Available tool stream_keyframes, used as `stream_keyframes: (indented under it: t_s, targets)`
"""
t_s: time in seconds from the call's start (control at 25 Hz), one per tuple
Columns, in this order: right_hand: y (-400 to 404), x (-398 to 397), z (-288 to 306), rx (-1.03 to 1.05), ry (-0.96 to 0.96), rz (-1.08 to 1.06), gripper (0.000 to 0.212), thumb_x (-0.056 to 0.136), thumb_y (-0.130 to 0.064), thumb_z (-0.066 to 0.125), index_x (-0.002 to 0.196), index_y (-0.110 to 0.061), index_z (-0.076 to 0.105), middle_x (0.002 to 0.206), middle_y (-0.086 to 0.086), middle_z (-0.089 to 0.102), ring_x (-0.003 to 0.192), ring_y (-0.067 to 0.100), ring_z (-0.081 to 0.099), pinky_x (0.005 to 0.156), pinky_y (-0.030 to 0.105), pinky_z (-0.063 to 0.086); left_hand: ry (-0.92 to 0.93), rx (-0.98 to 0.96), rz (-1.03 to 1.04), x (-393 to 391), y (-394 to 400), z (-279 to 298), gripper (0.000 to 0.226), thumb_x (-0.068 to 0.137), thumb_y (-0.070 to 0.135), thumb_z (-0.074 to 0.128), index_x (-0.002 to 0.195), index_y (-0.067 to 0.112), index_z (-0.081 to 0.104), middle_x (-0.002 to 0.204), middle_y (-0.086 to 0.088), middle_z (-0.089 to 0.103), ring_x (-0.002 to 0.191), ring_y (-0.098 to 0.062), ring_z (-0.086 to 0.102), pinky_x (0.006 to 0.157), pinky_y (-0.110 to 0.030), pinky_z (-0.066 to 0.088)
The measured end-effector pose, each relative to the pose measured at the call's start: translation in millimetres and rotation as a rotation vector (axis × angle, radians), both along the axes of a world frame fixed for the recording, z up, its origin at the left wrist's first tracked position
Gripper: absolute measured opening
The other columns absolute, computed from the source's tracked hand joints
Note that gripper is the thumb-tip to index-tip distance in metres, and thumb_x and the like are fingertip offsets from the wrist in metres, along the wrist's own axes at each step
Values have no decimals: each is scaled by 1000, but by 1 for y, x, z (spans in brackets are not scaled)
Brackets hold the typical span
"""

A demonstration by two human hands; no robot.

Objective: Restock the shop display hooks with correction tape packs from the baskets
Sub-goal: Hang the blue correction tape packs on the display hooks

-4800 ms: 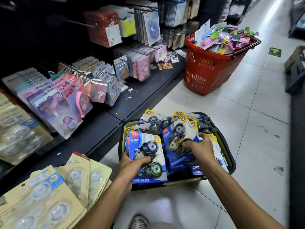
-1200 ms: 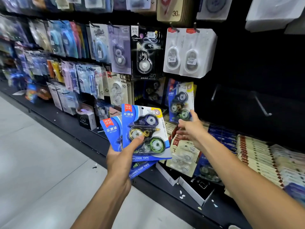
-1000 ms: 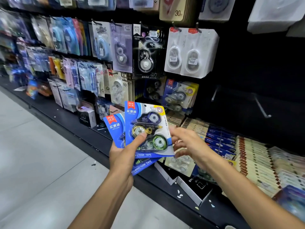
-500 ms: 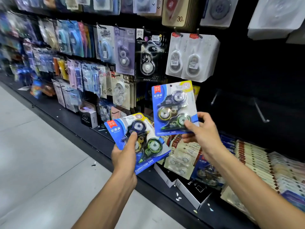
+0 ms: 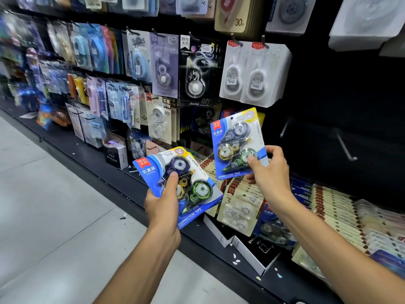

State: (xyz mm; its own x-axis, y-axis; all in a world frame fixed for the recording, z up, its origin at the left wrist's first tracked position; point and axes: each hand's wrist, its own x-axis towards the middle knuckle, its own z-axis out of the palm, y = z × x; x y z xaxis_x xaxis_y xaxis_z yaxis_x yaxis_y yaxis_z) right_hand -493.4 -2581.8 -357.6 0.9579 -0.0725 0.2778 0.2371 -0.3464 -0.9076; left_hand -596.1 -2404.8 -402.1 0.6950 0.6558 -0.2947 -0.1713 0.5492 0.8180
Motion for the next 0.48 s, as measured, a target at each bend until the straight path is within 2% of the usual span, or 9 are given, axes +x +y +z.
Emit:
stream_keyframes:
  t_s: [0.12, 0.24, 0.36, 0.44, 0.48]
  targets:
    - [3, 4, 4, -12, 9, 13, 32, 96, -27, 65, 120, -29, 45, 117, 6, 59, 68, 22, 71, 60, 37, 62, -4, 6, -10, 0, 0, 0, 31, 88, 39, 77, 115, 29, 65, 105, -1, 76, 82, -24, 77, 68, -45, 64]
    - [6, 5, 6, -49, -81, -26, 32, 93, -29, 66, 114, -38, 43, 107, -1, 63, 78, 27, 69, 66, 48, 61, -10, 9, -14, 0, -1, 0, 31, 87, 40, 78, 114, 29, 66, 105, 0, 77, 84, -25, 77, 69, -45, 64]
    - [12, 8, 4, -216, -243, -63, 15, 95, -33, 63, 100, -36, 49, 88, -3, 65, 81, 27, 62, 66, 42, 53, -14, 4, -14, -1, 0, 0, 31, 86, 41, 79, 112, 29, 66, 104, -1, 77, 86, -26, 77, 73, -51, 64]
    - [16, 19, 2, -157, -194, -72, 7, 98, -26, 61, 101, -31, 57, 85, 0, 66, 75, 29, 60, 63, 43, 50, -17, 4, -17, -1, 0, 0, 31, 86, 41, 79, 113, 30, 66, 105, -1, 77, 88, -27, 77, 74, -54, 63]
    - [17, 26, 3, -92, -117, -94, 12, 99, -21, 59, 108, -29, 60, 86, 2, 67, 71, 29, 61, 63, 46, 52, -18, 7, -15, -1, 0, -1, 32, 86, 41, 79, 113, 31, 66, 105, 0, 77, 88, -27, 77, 75, -53, 63]
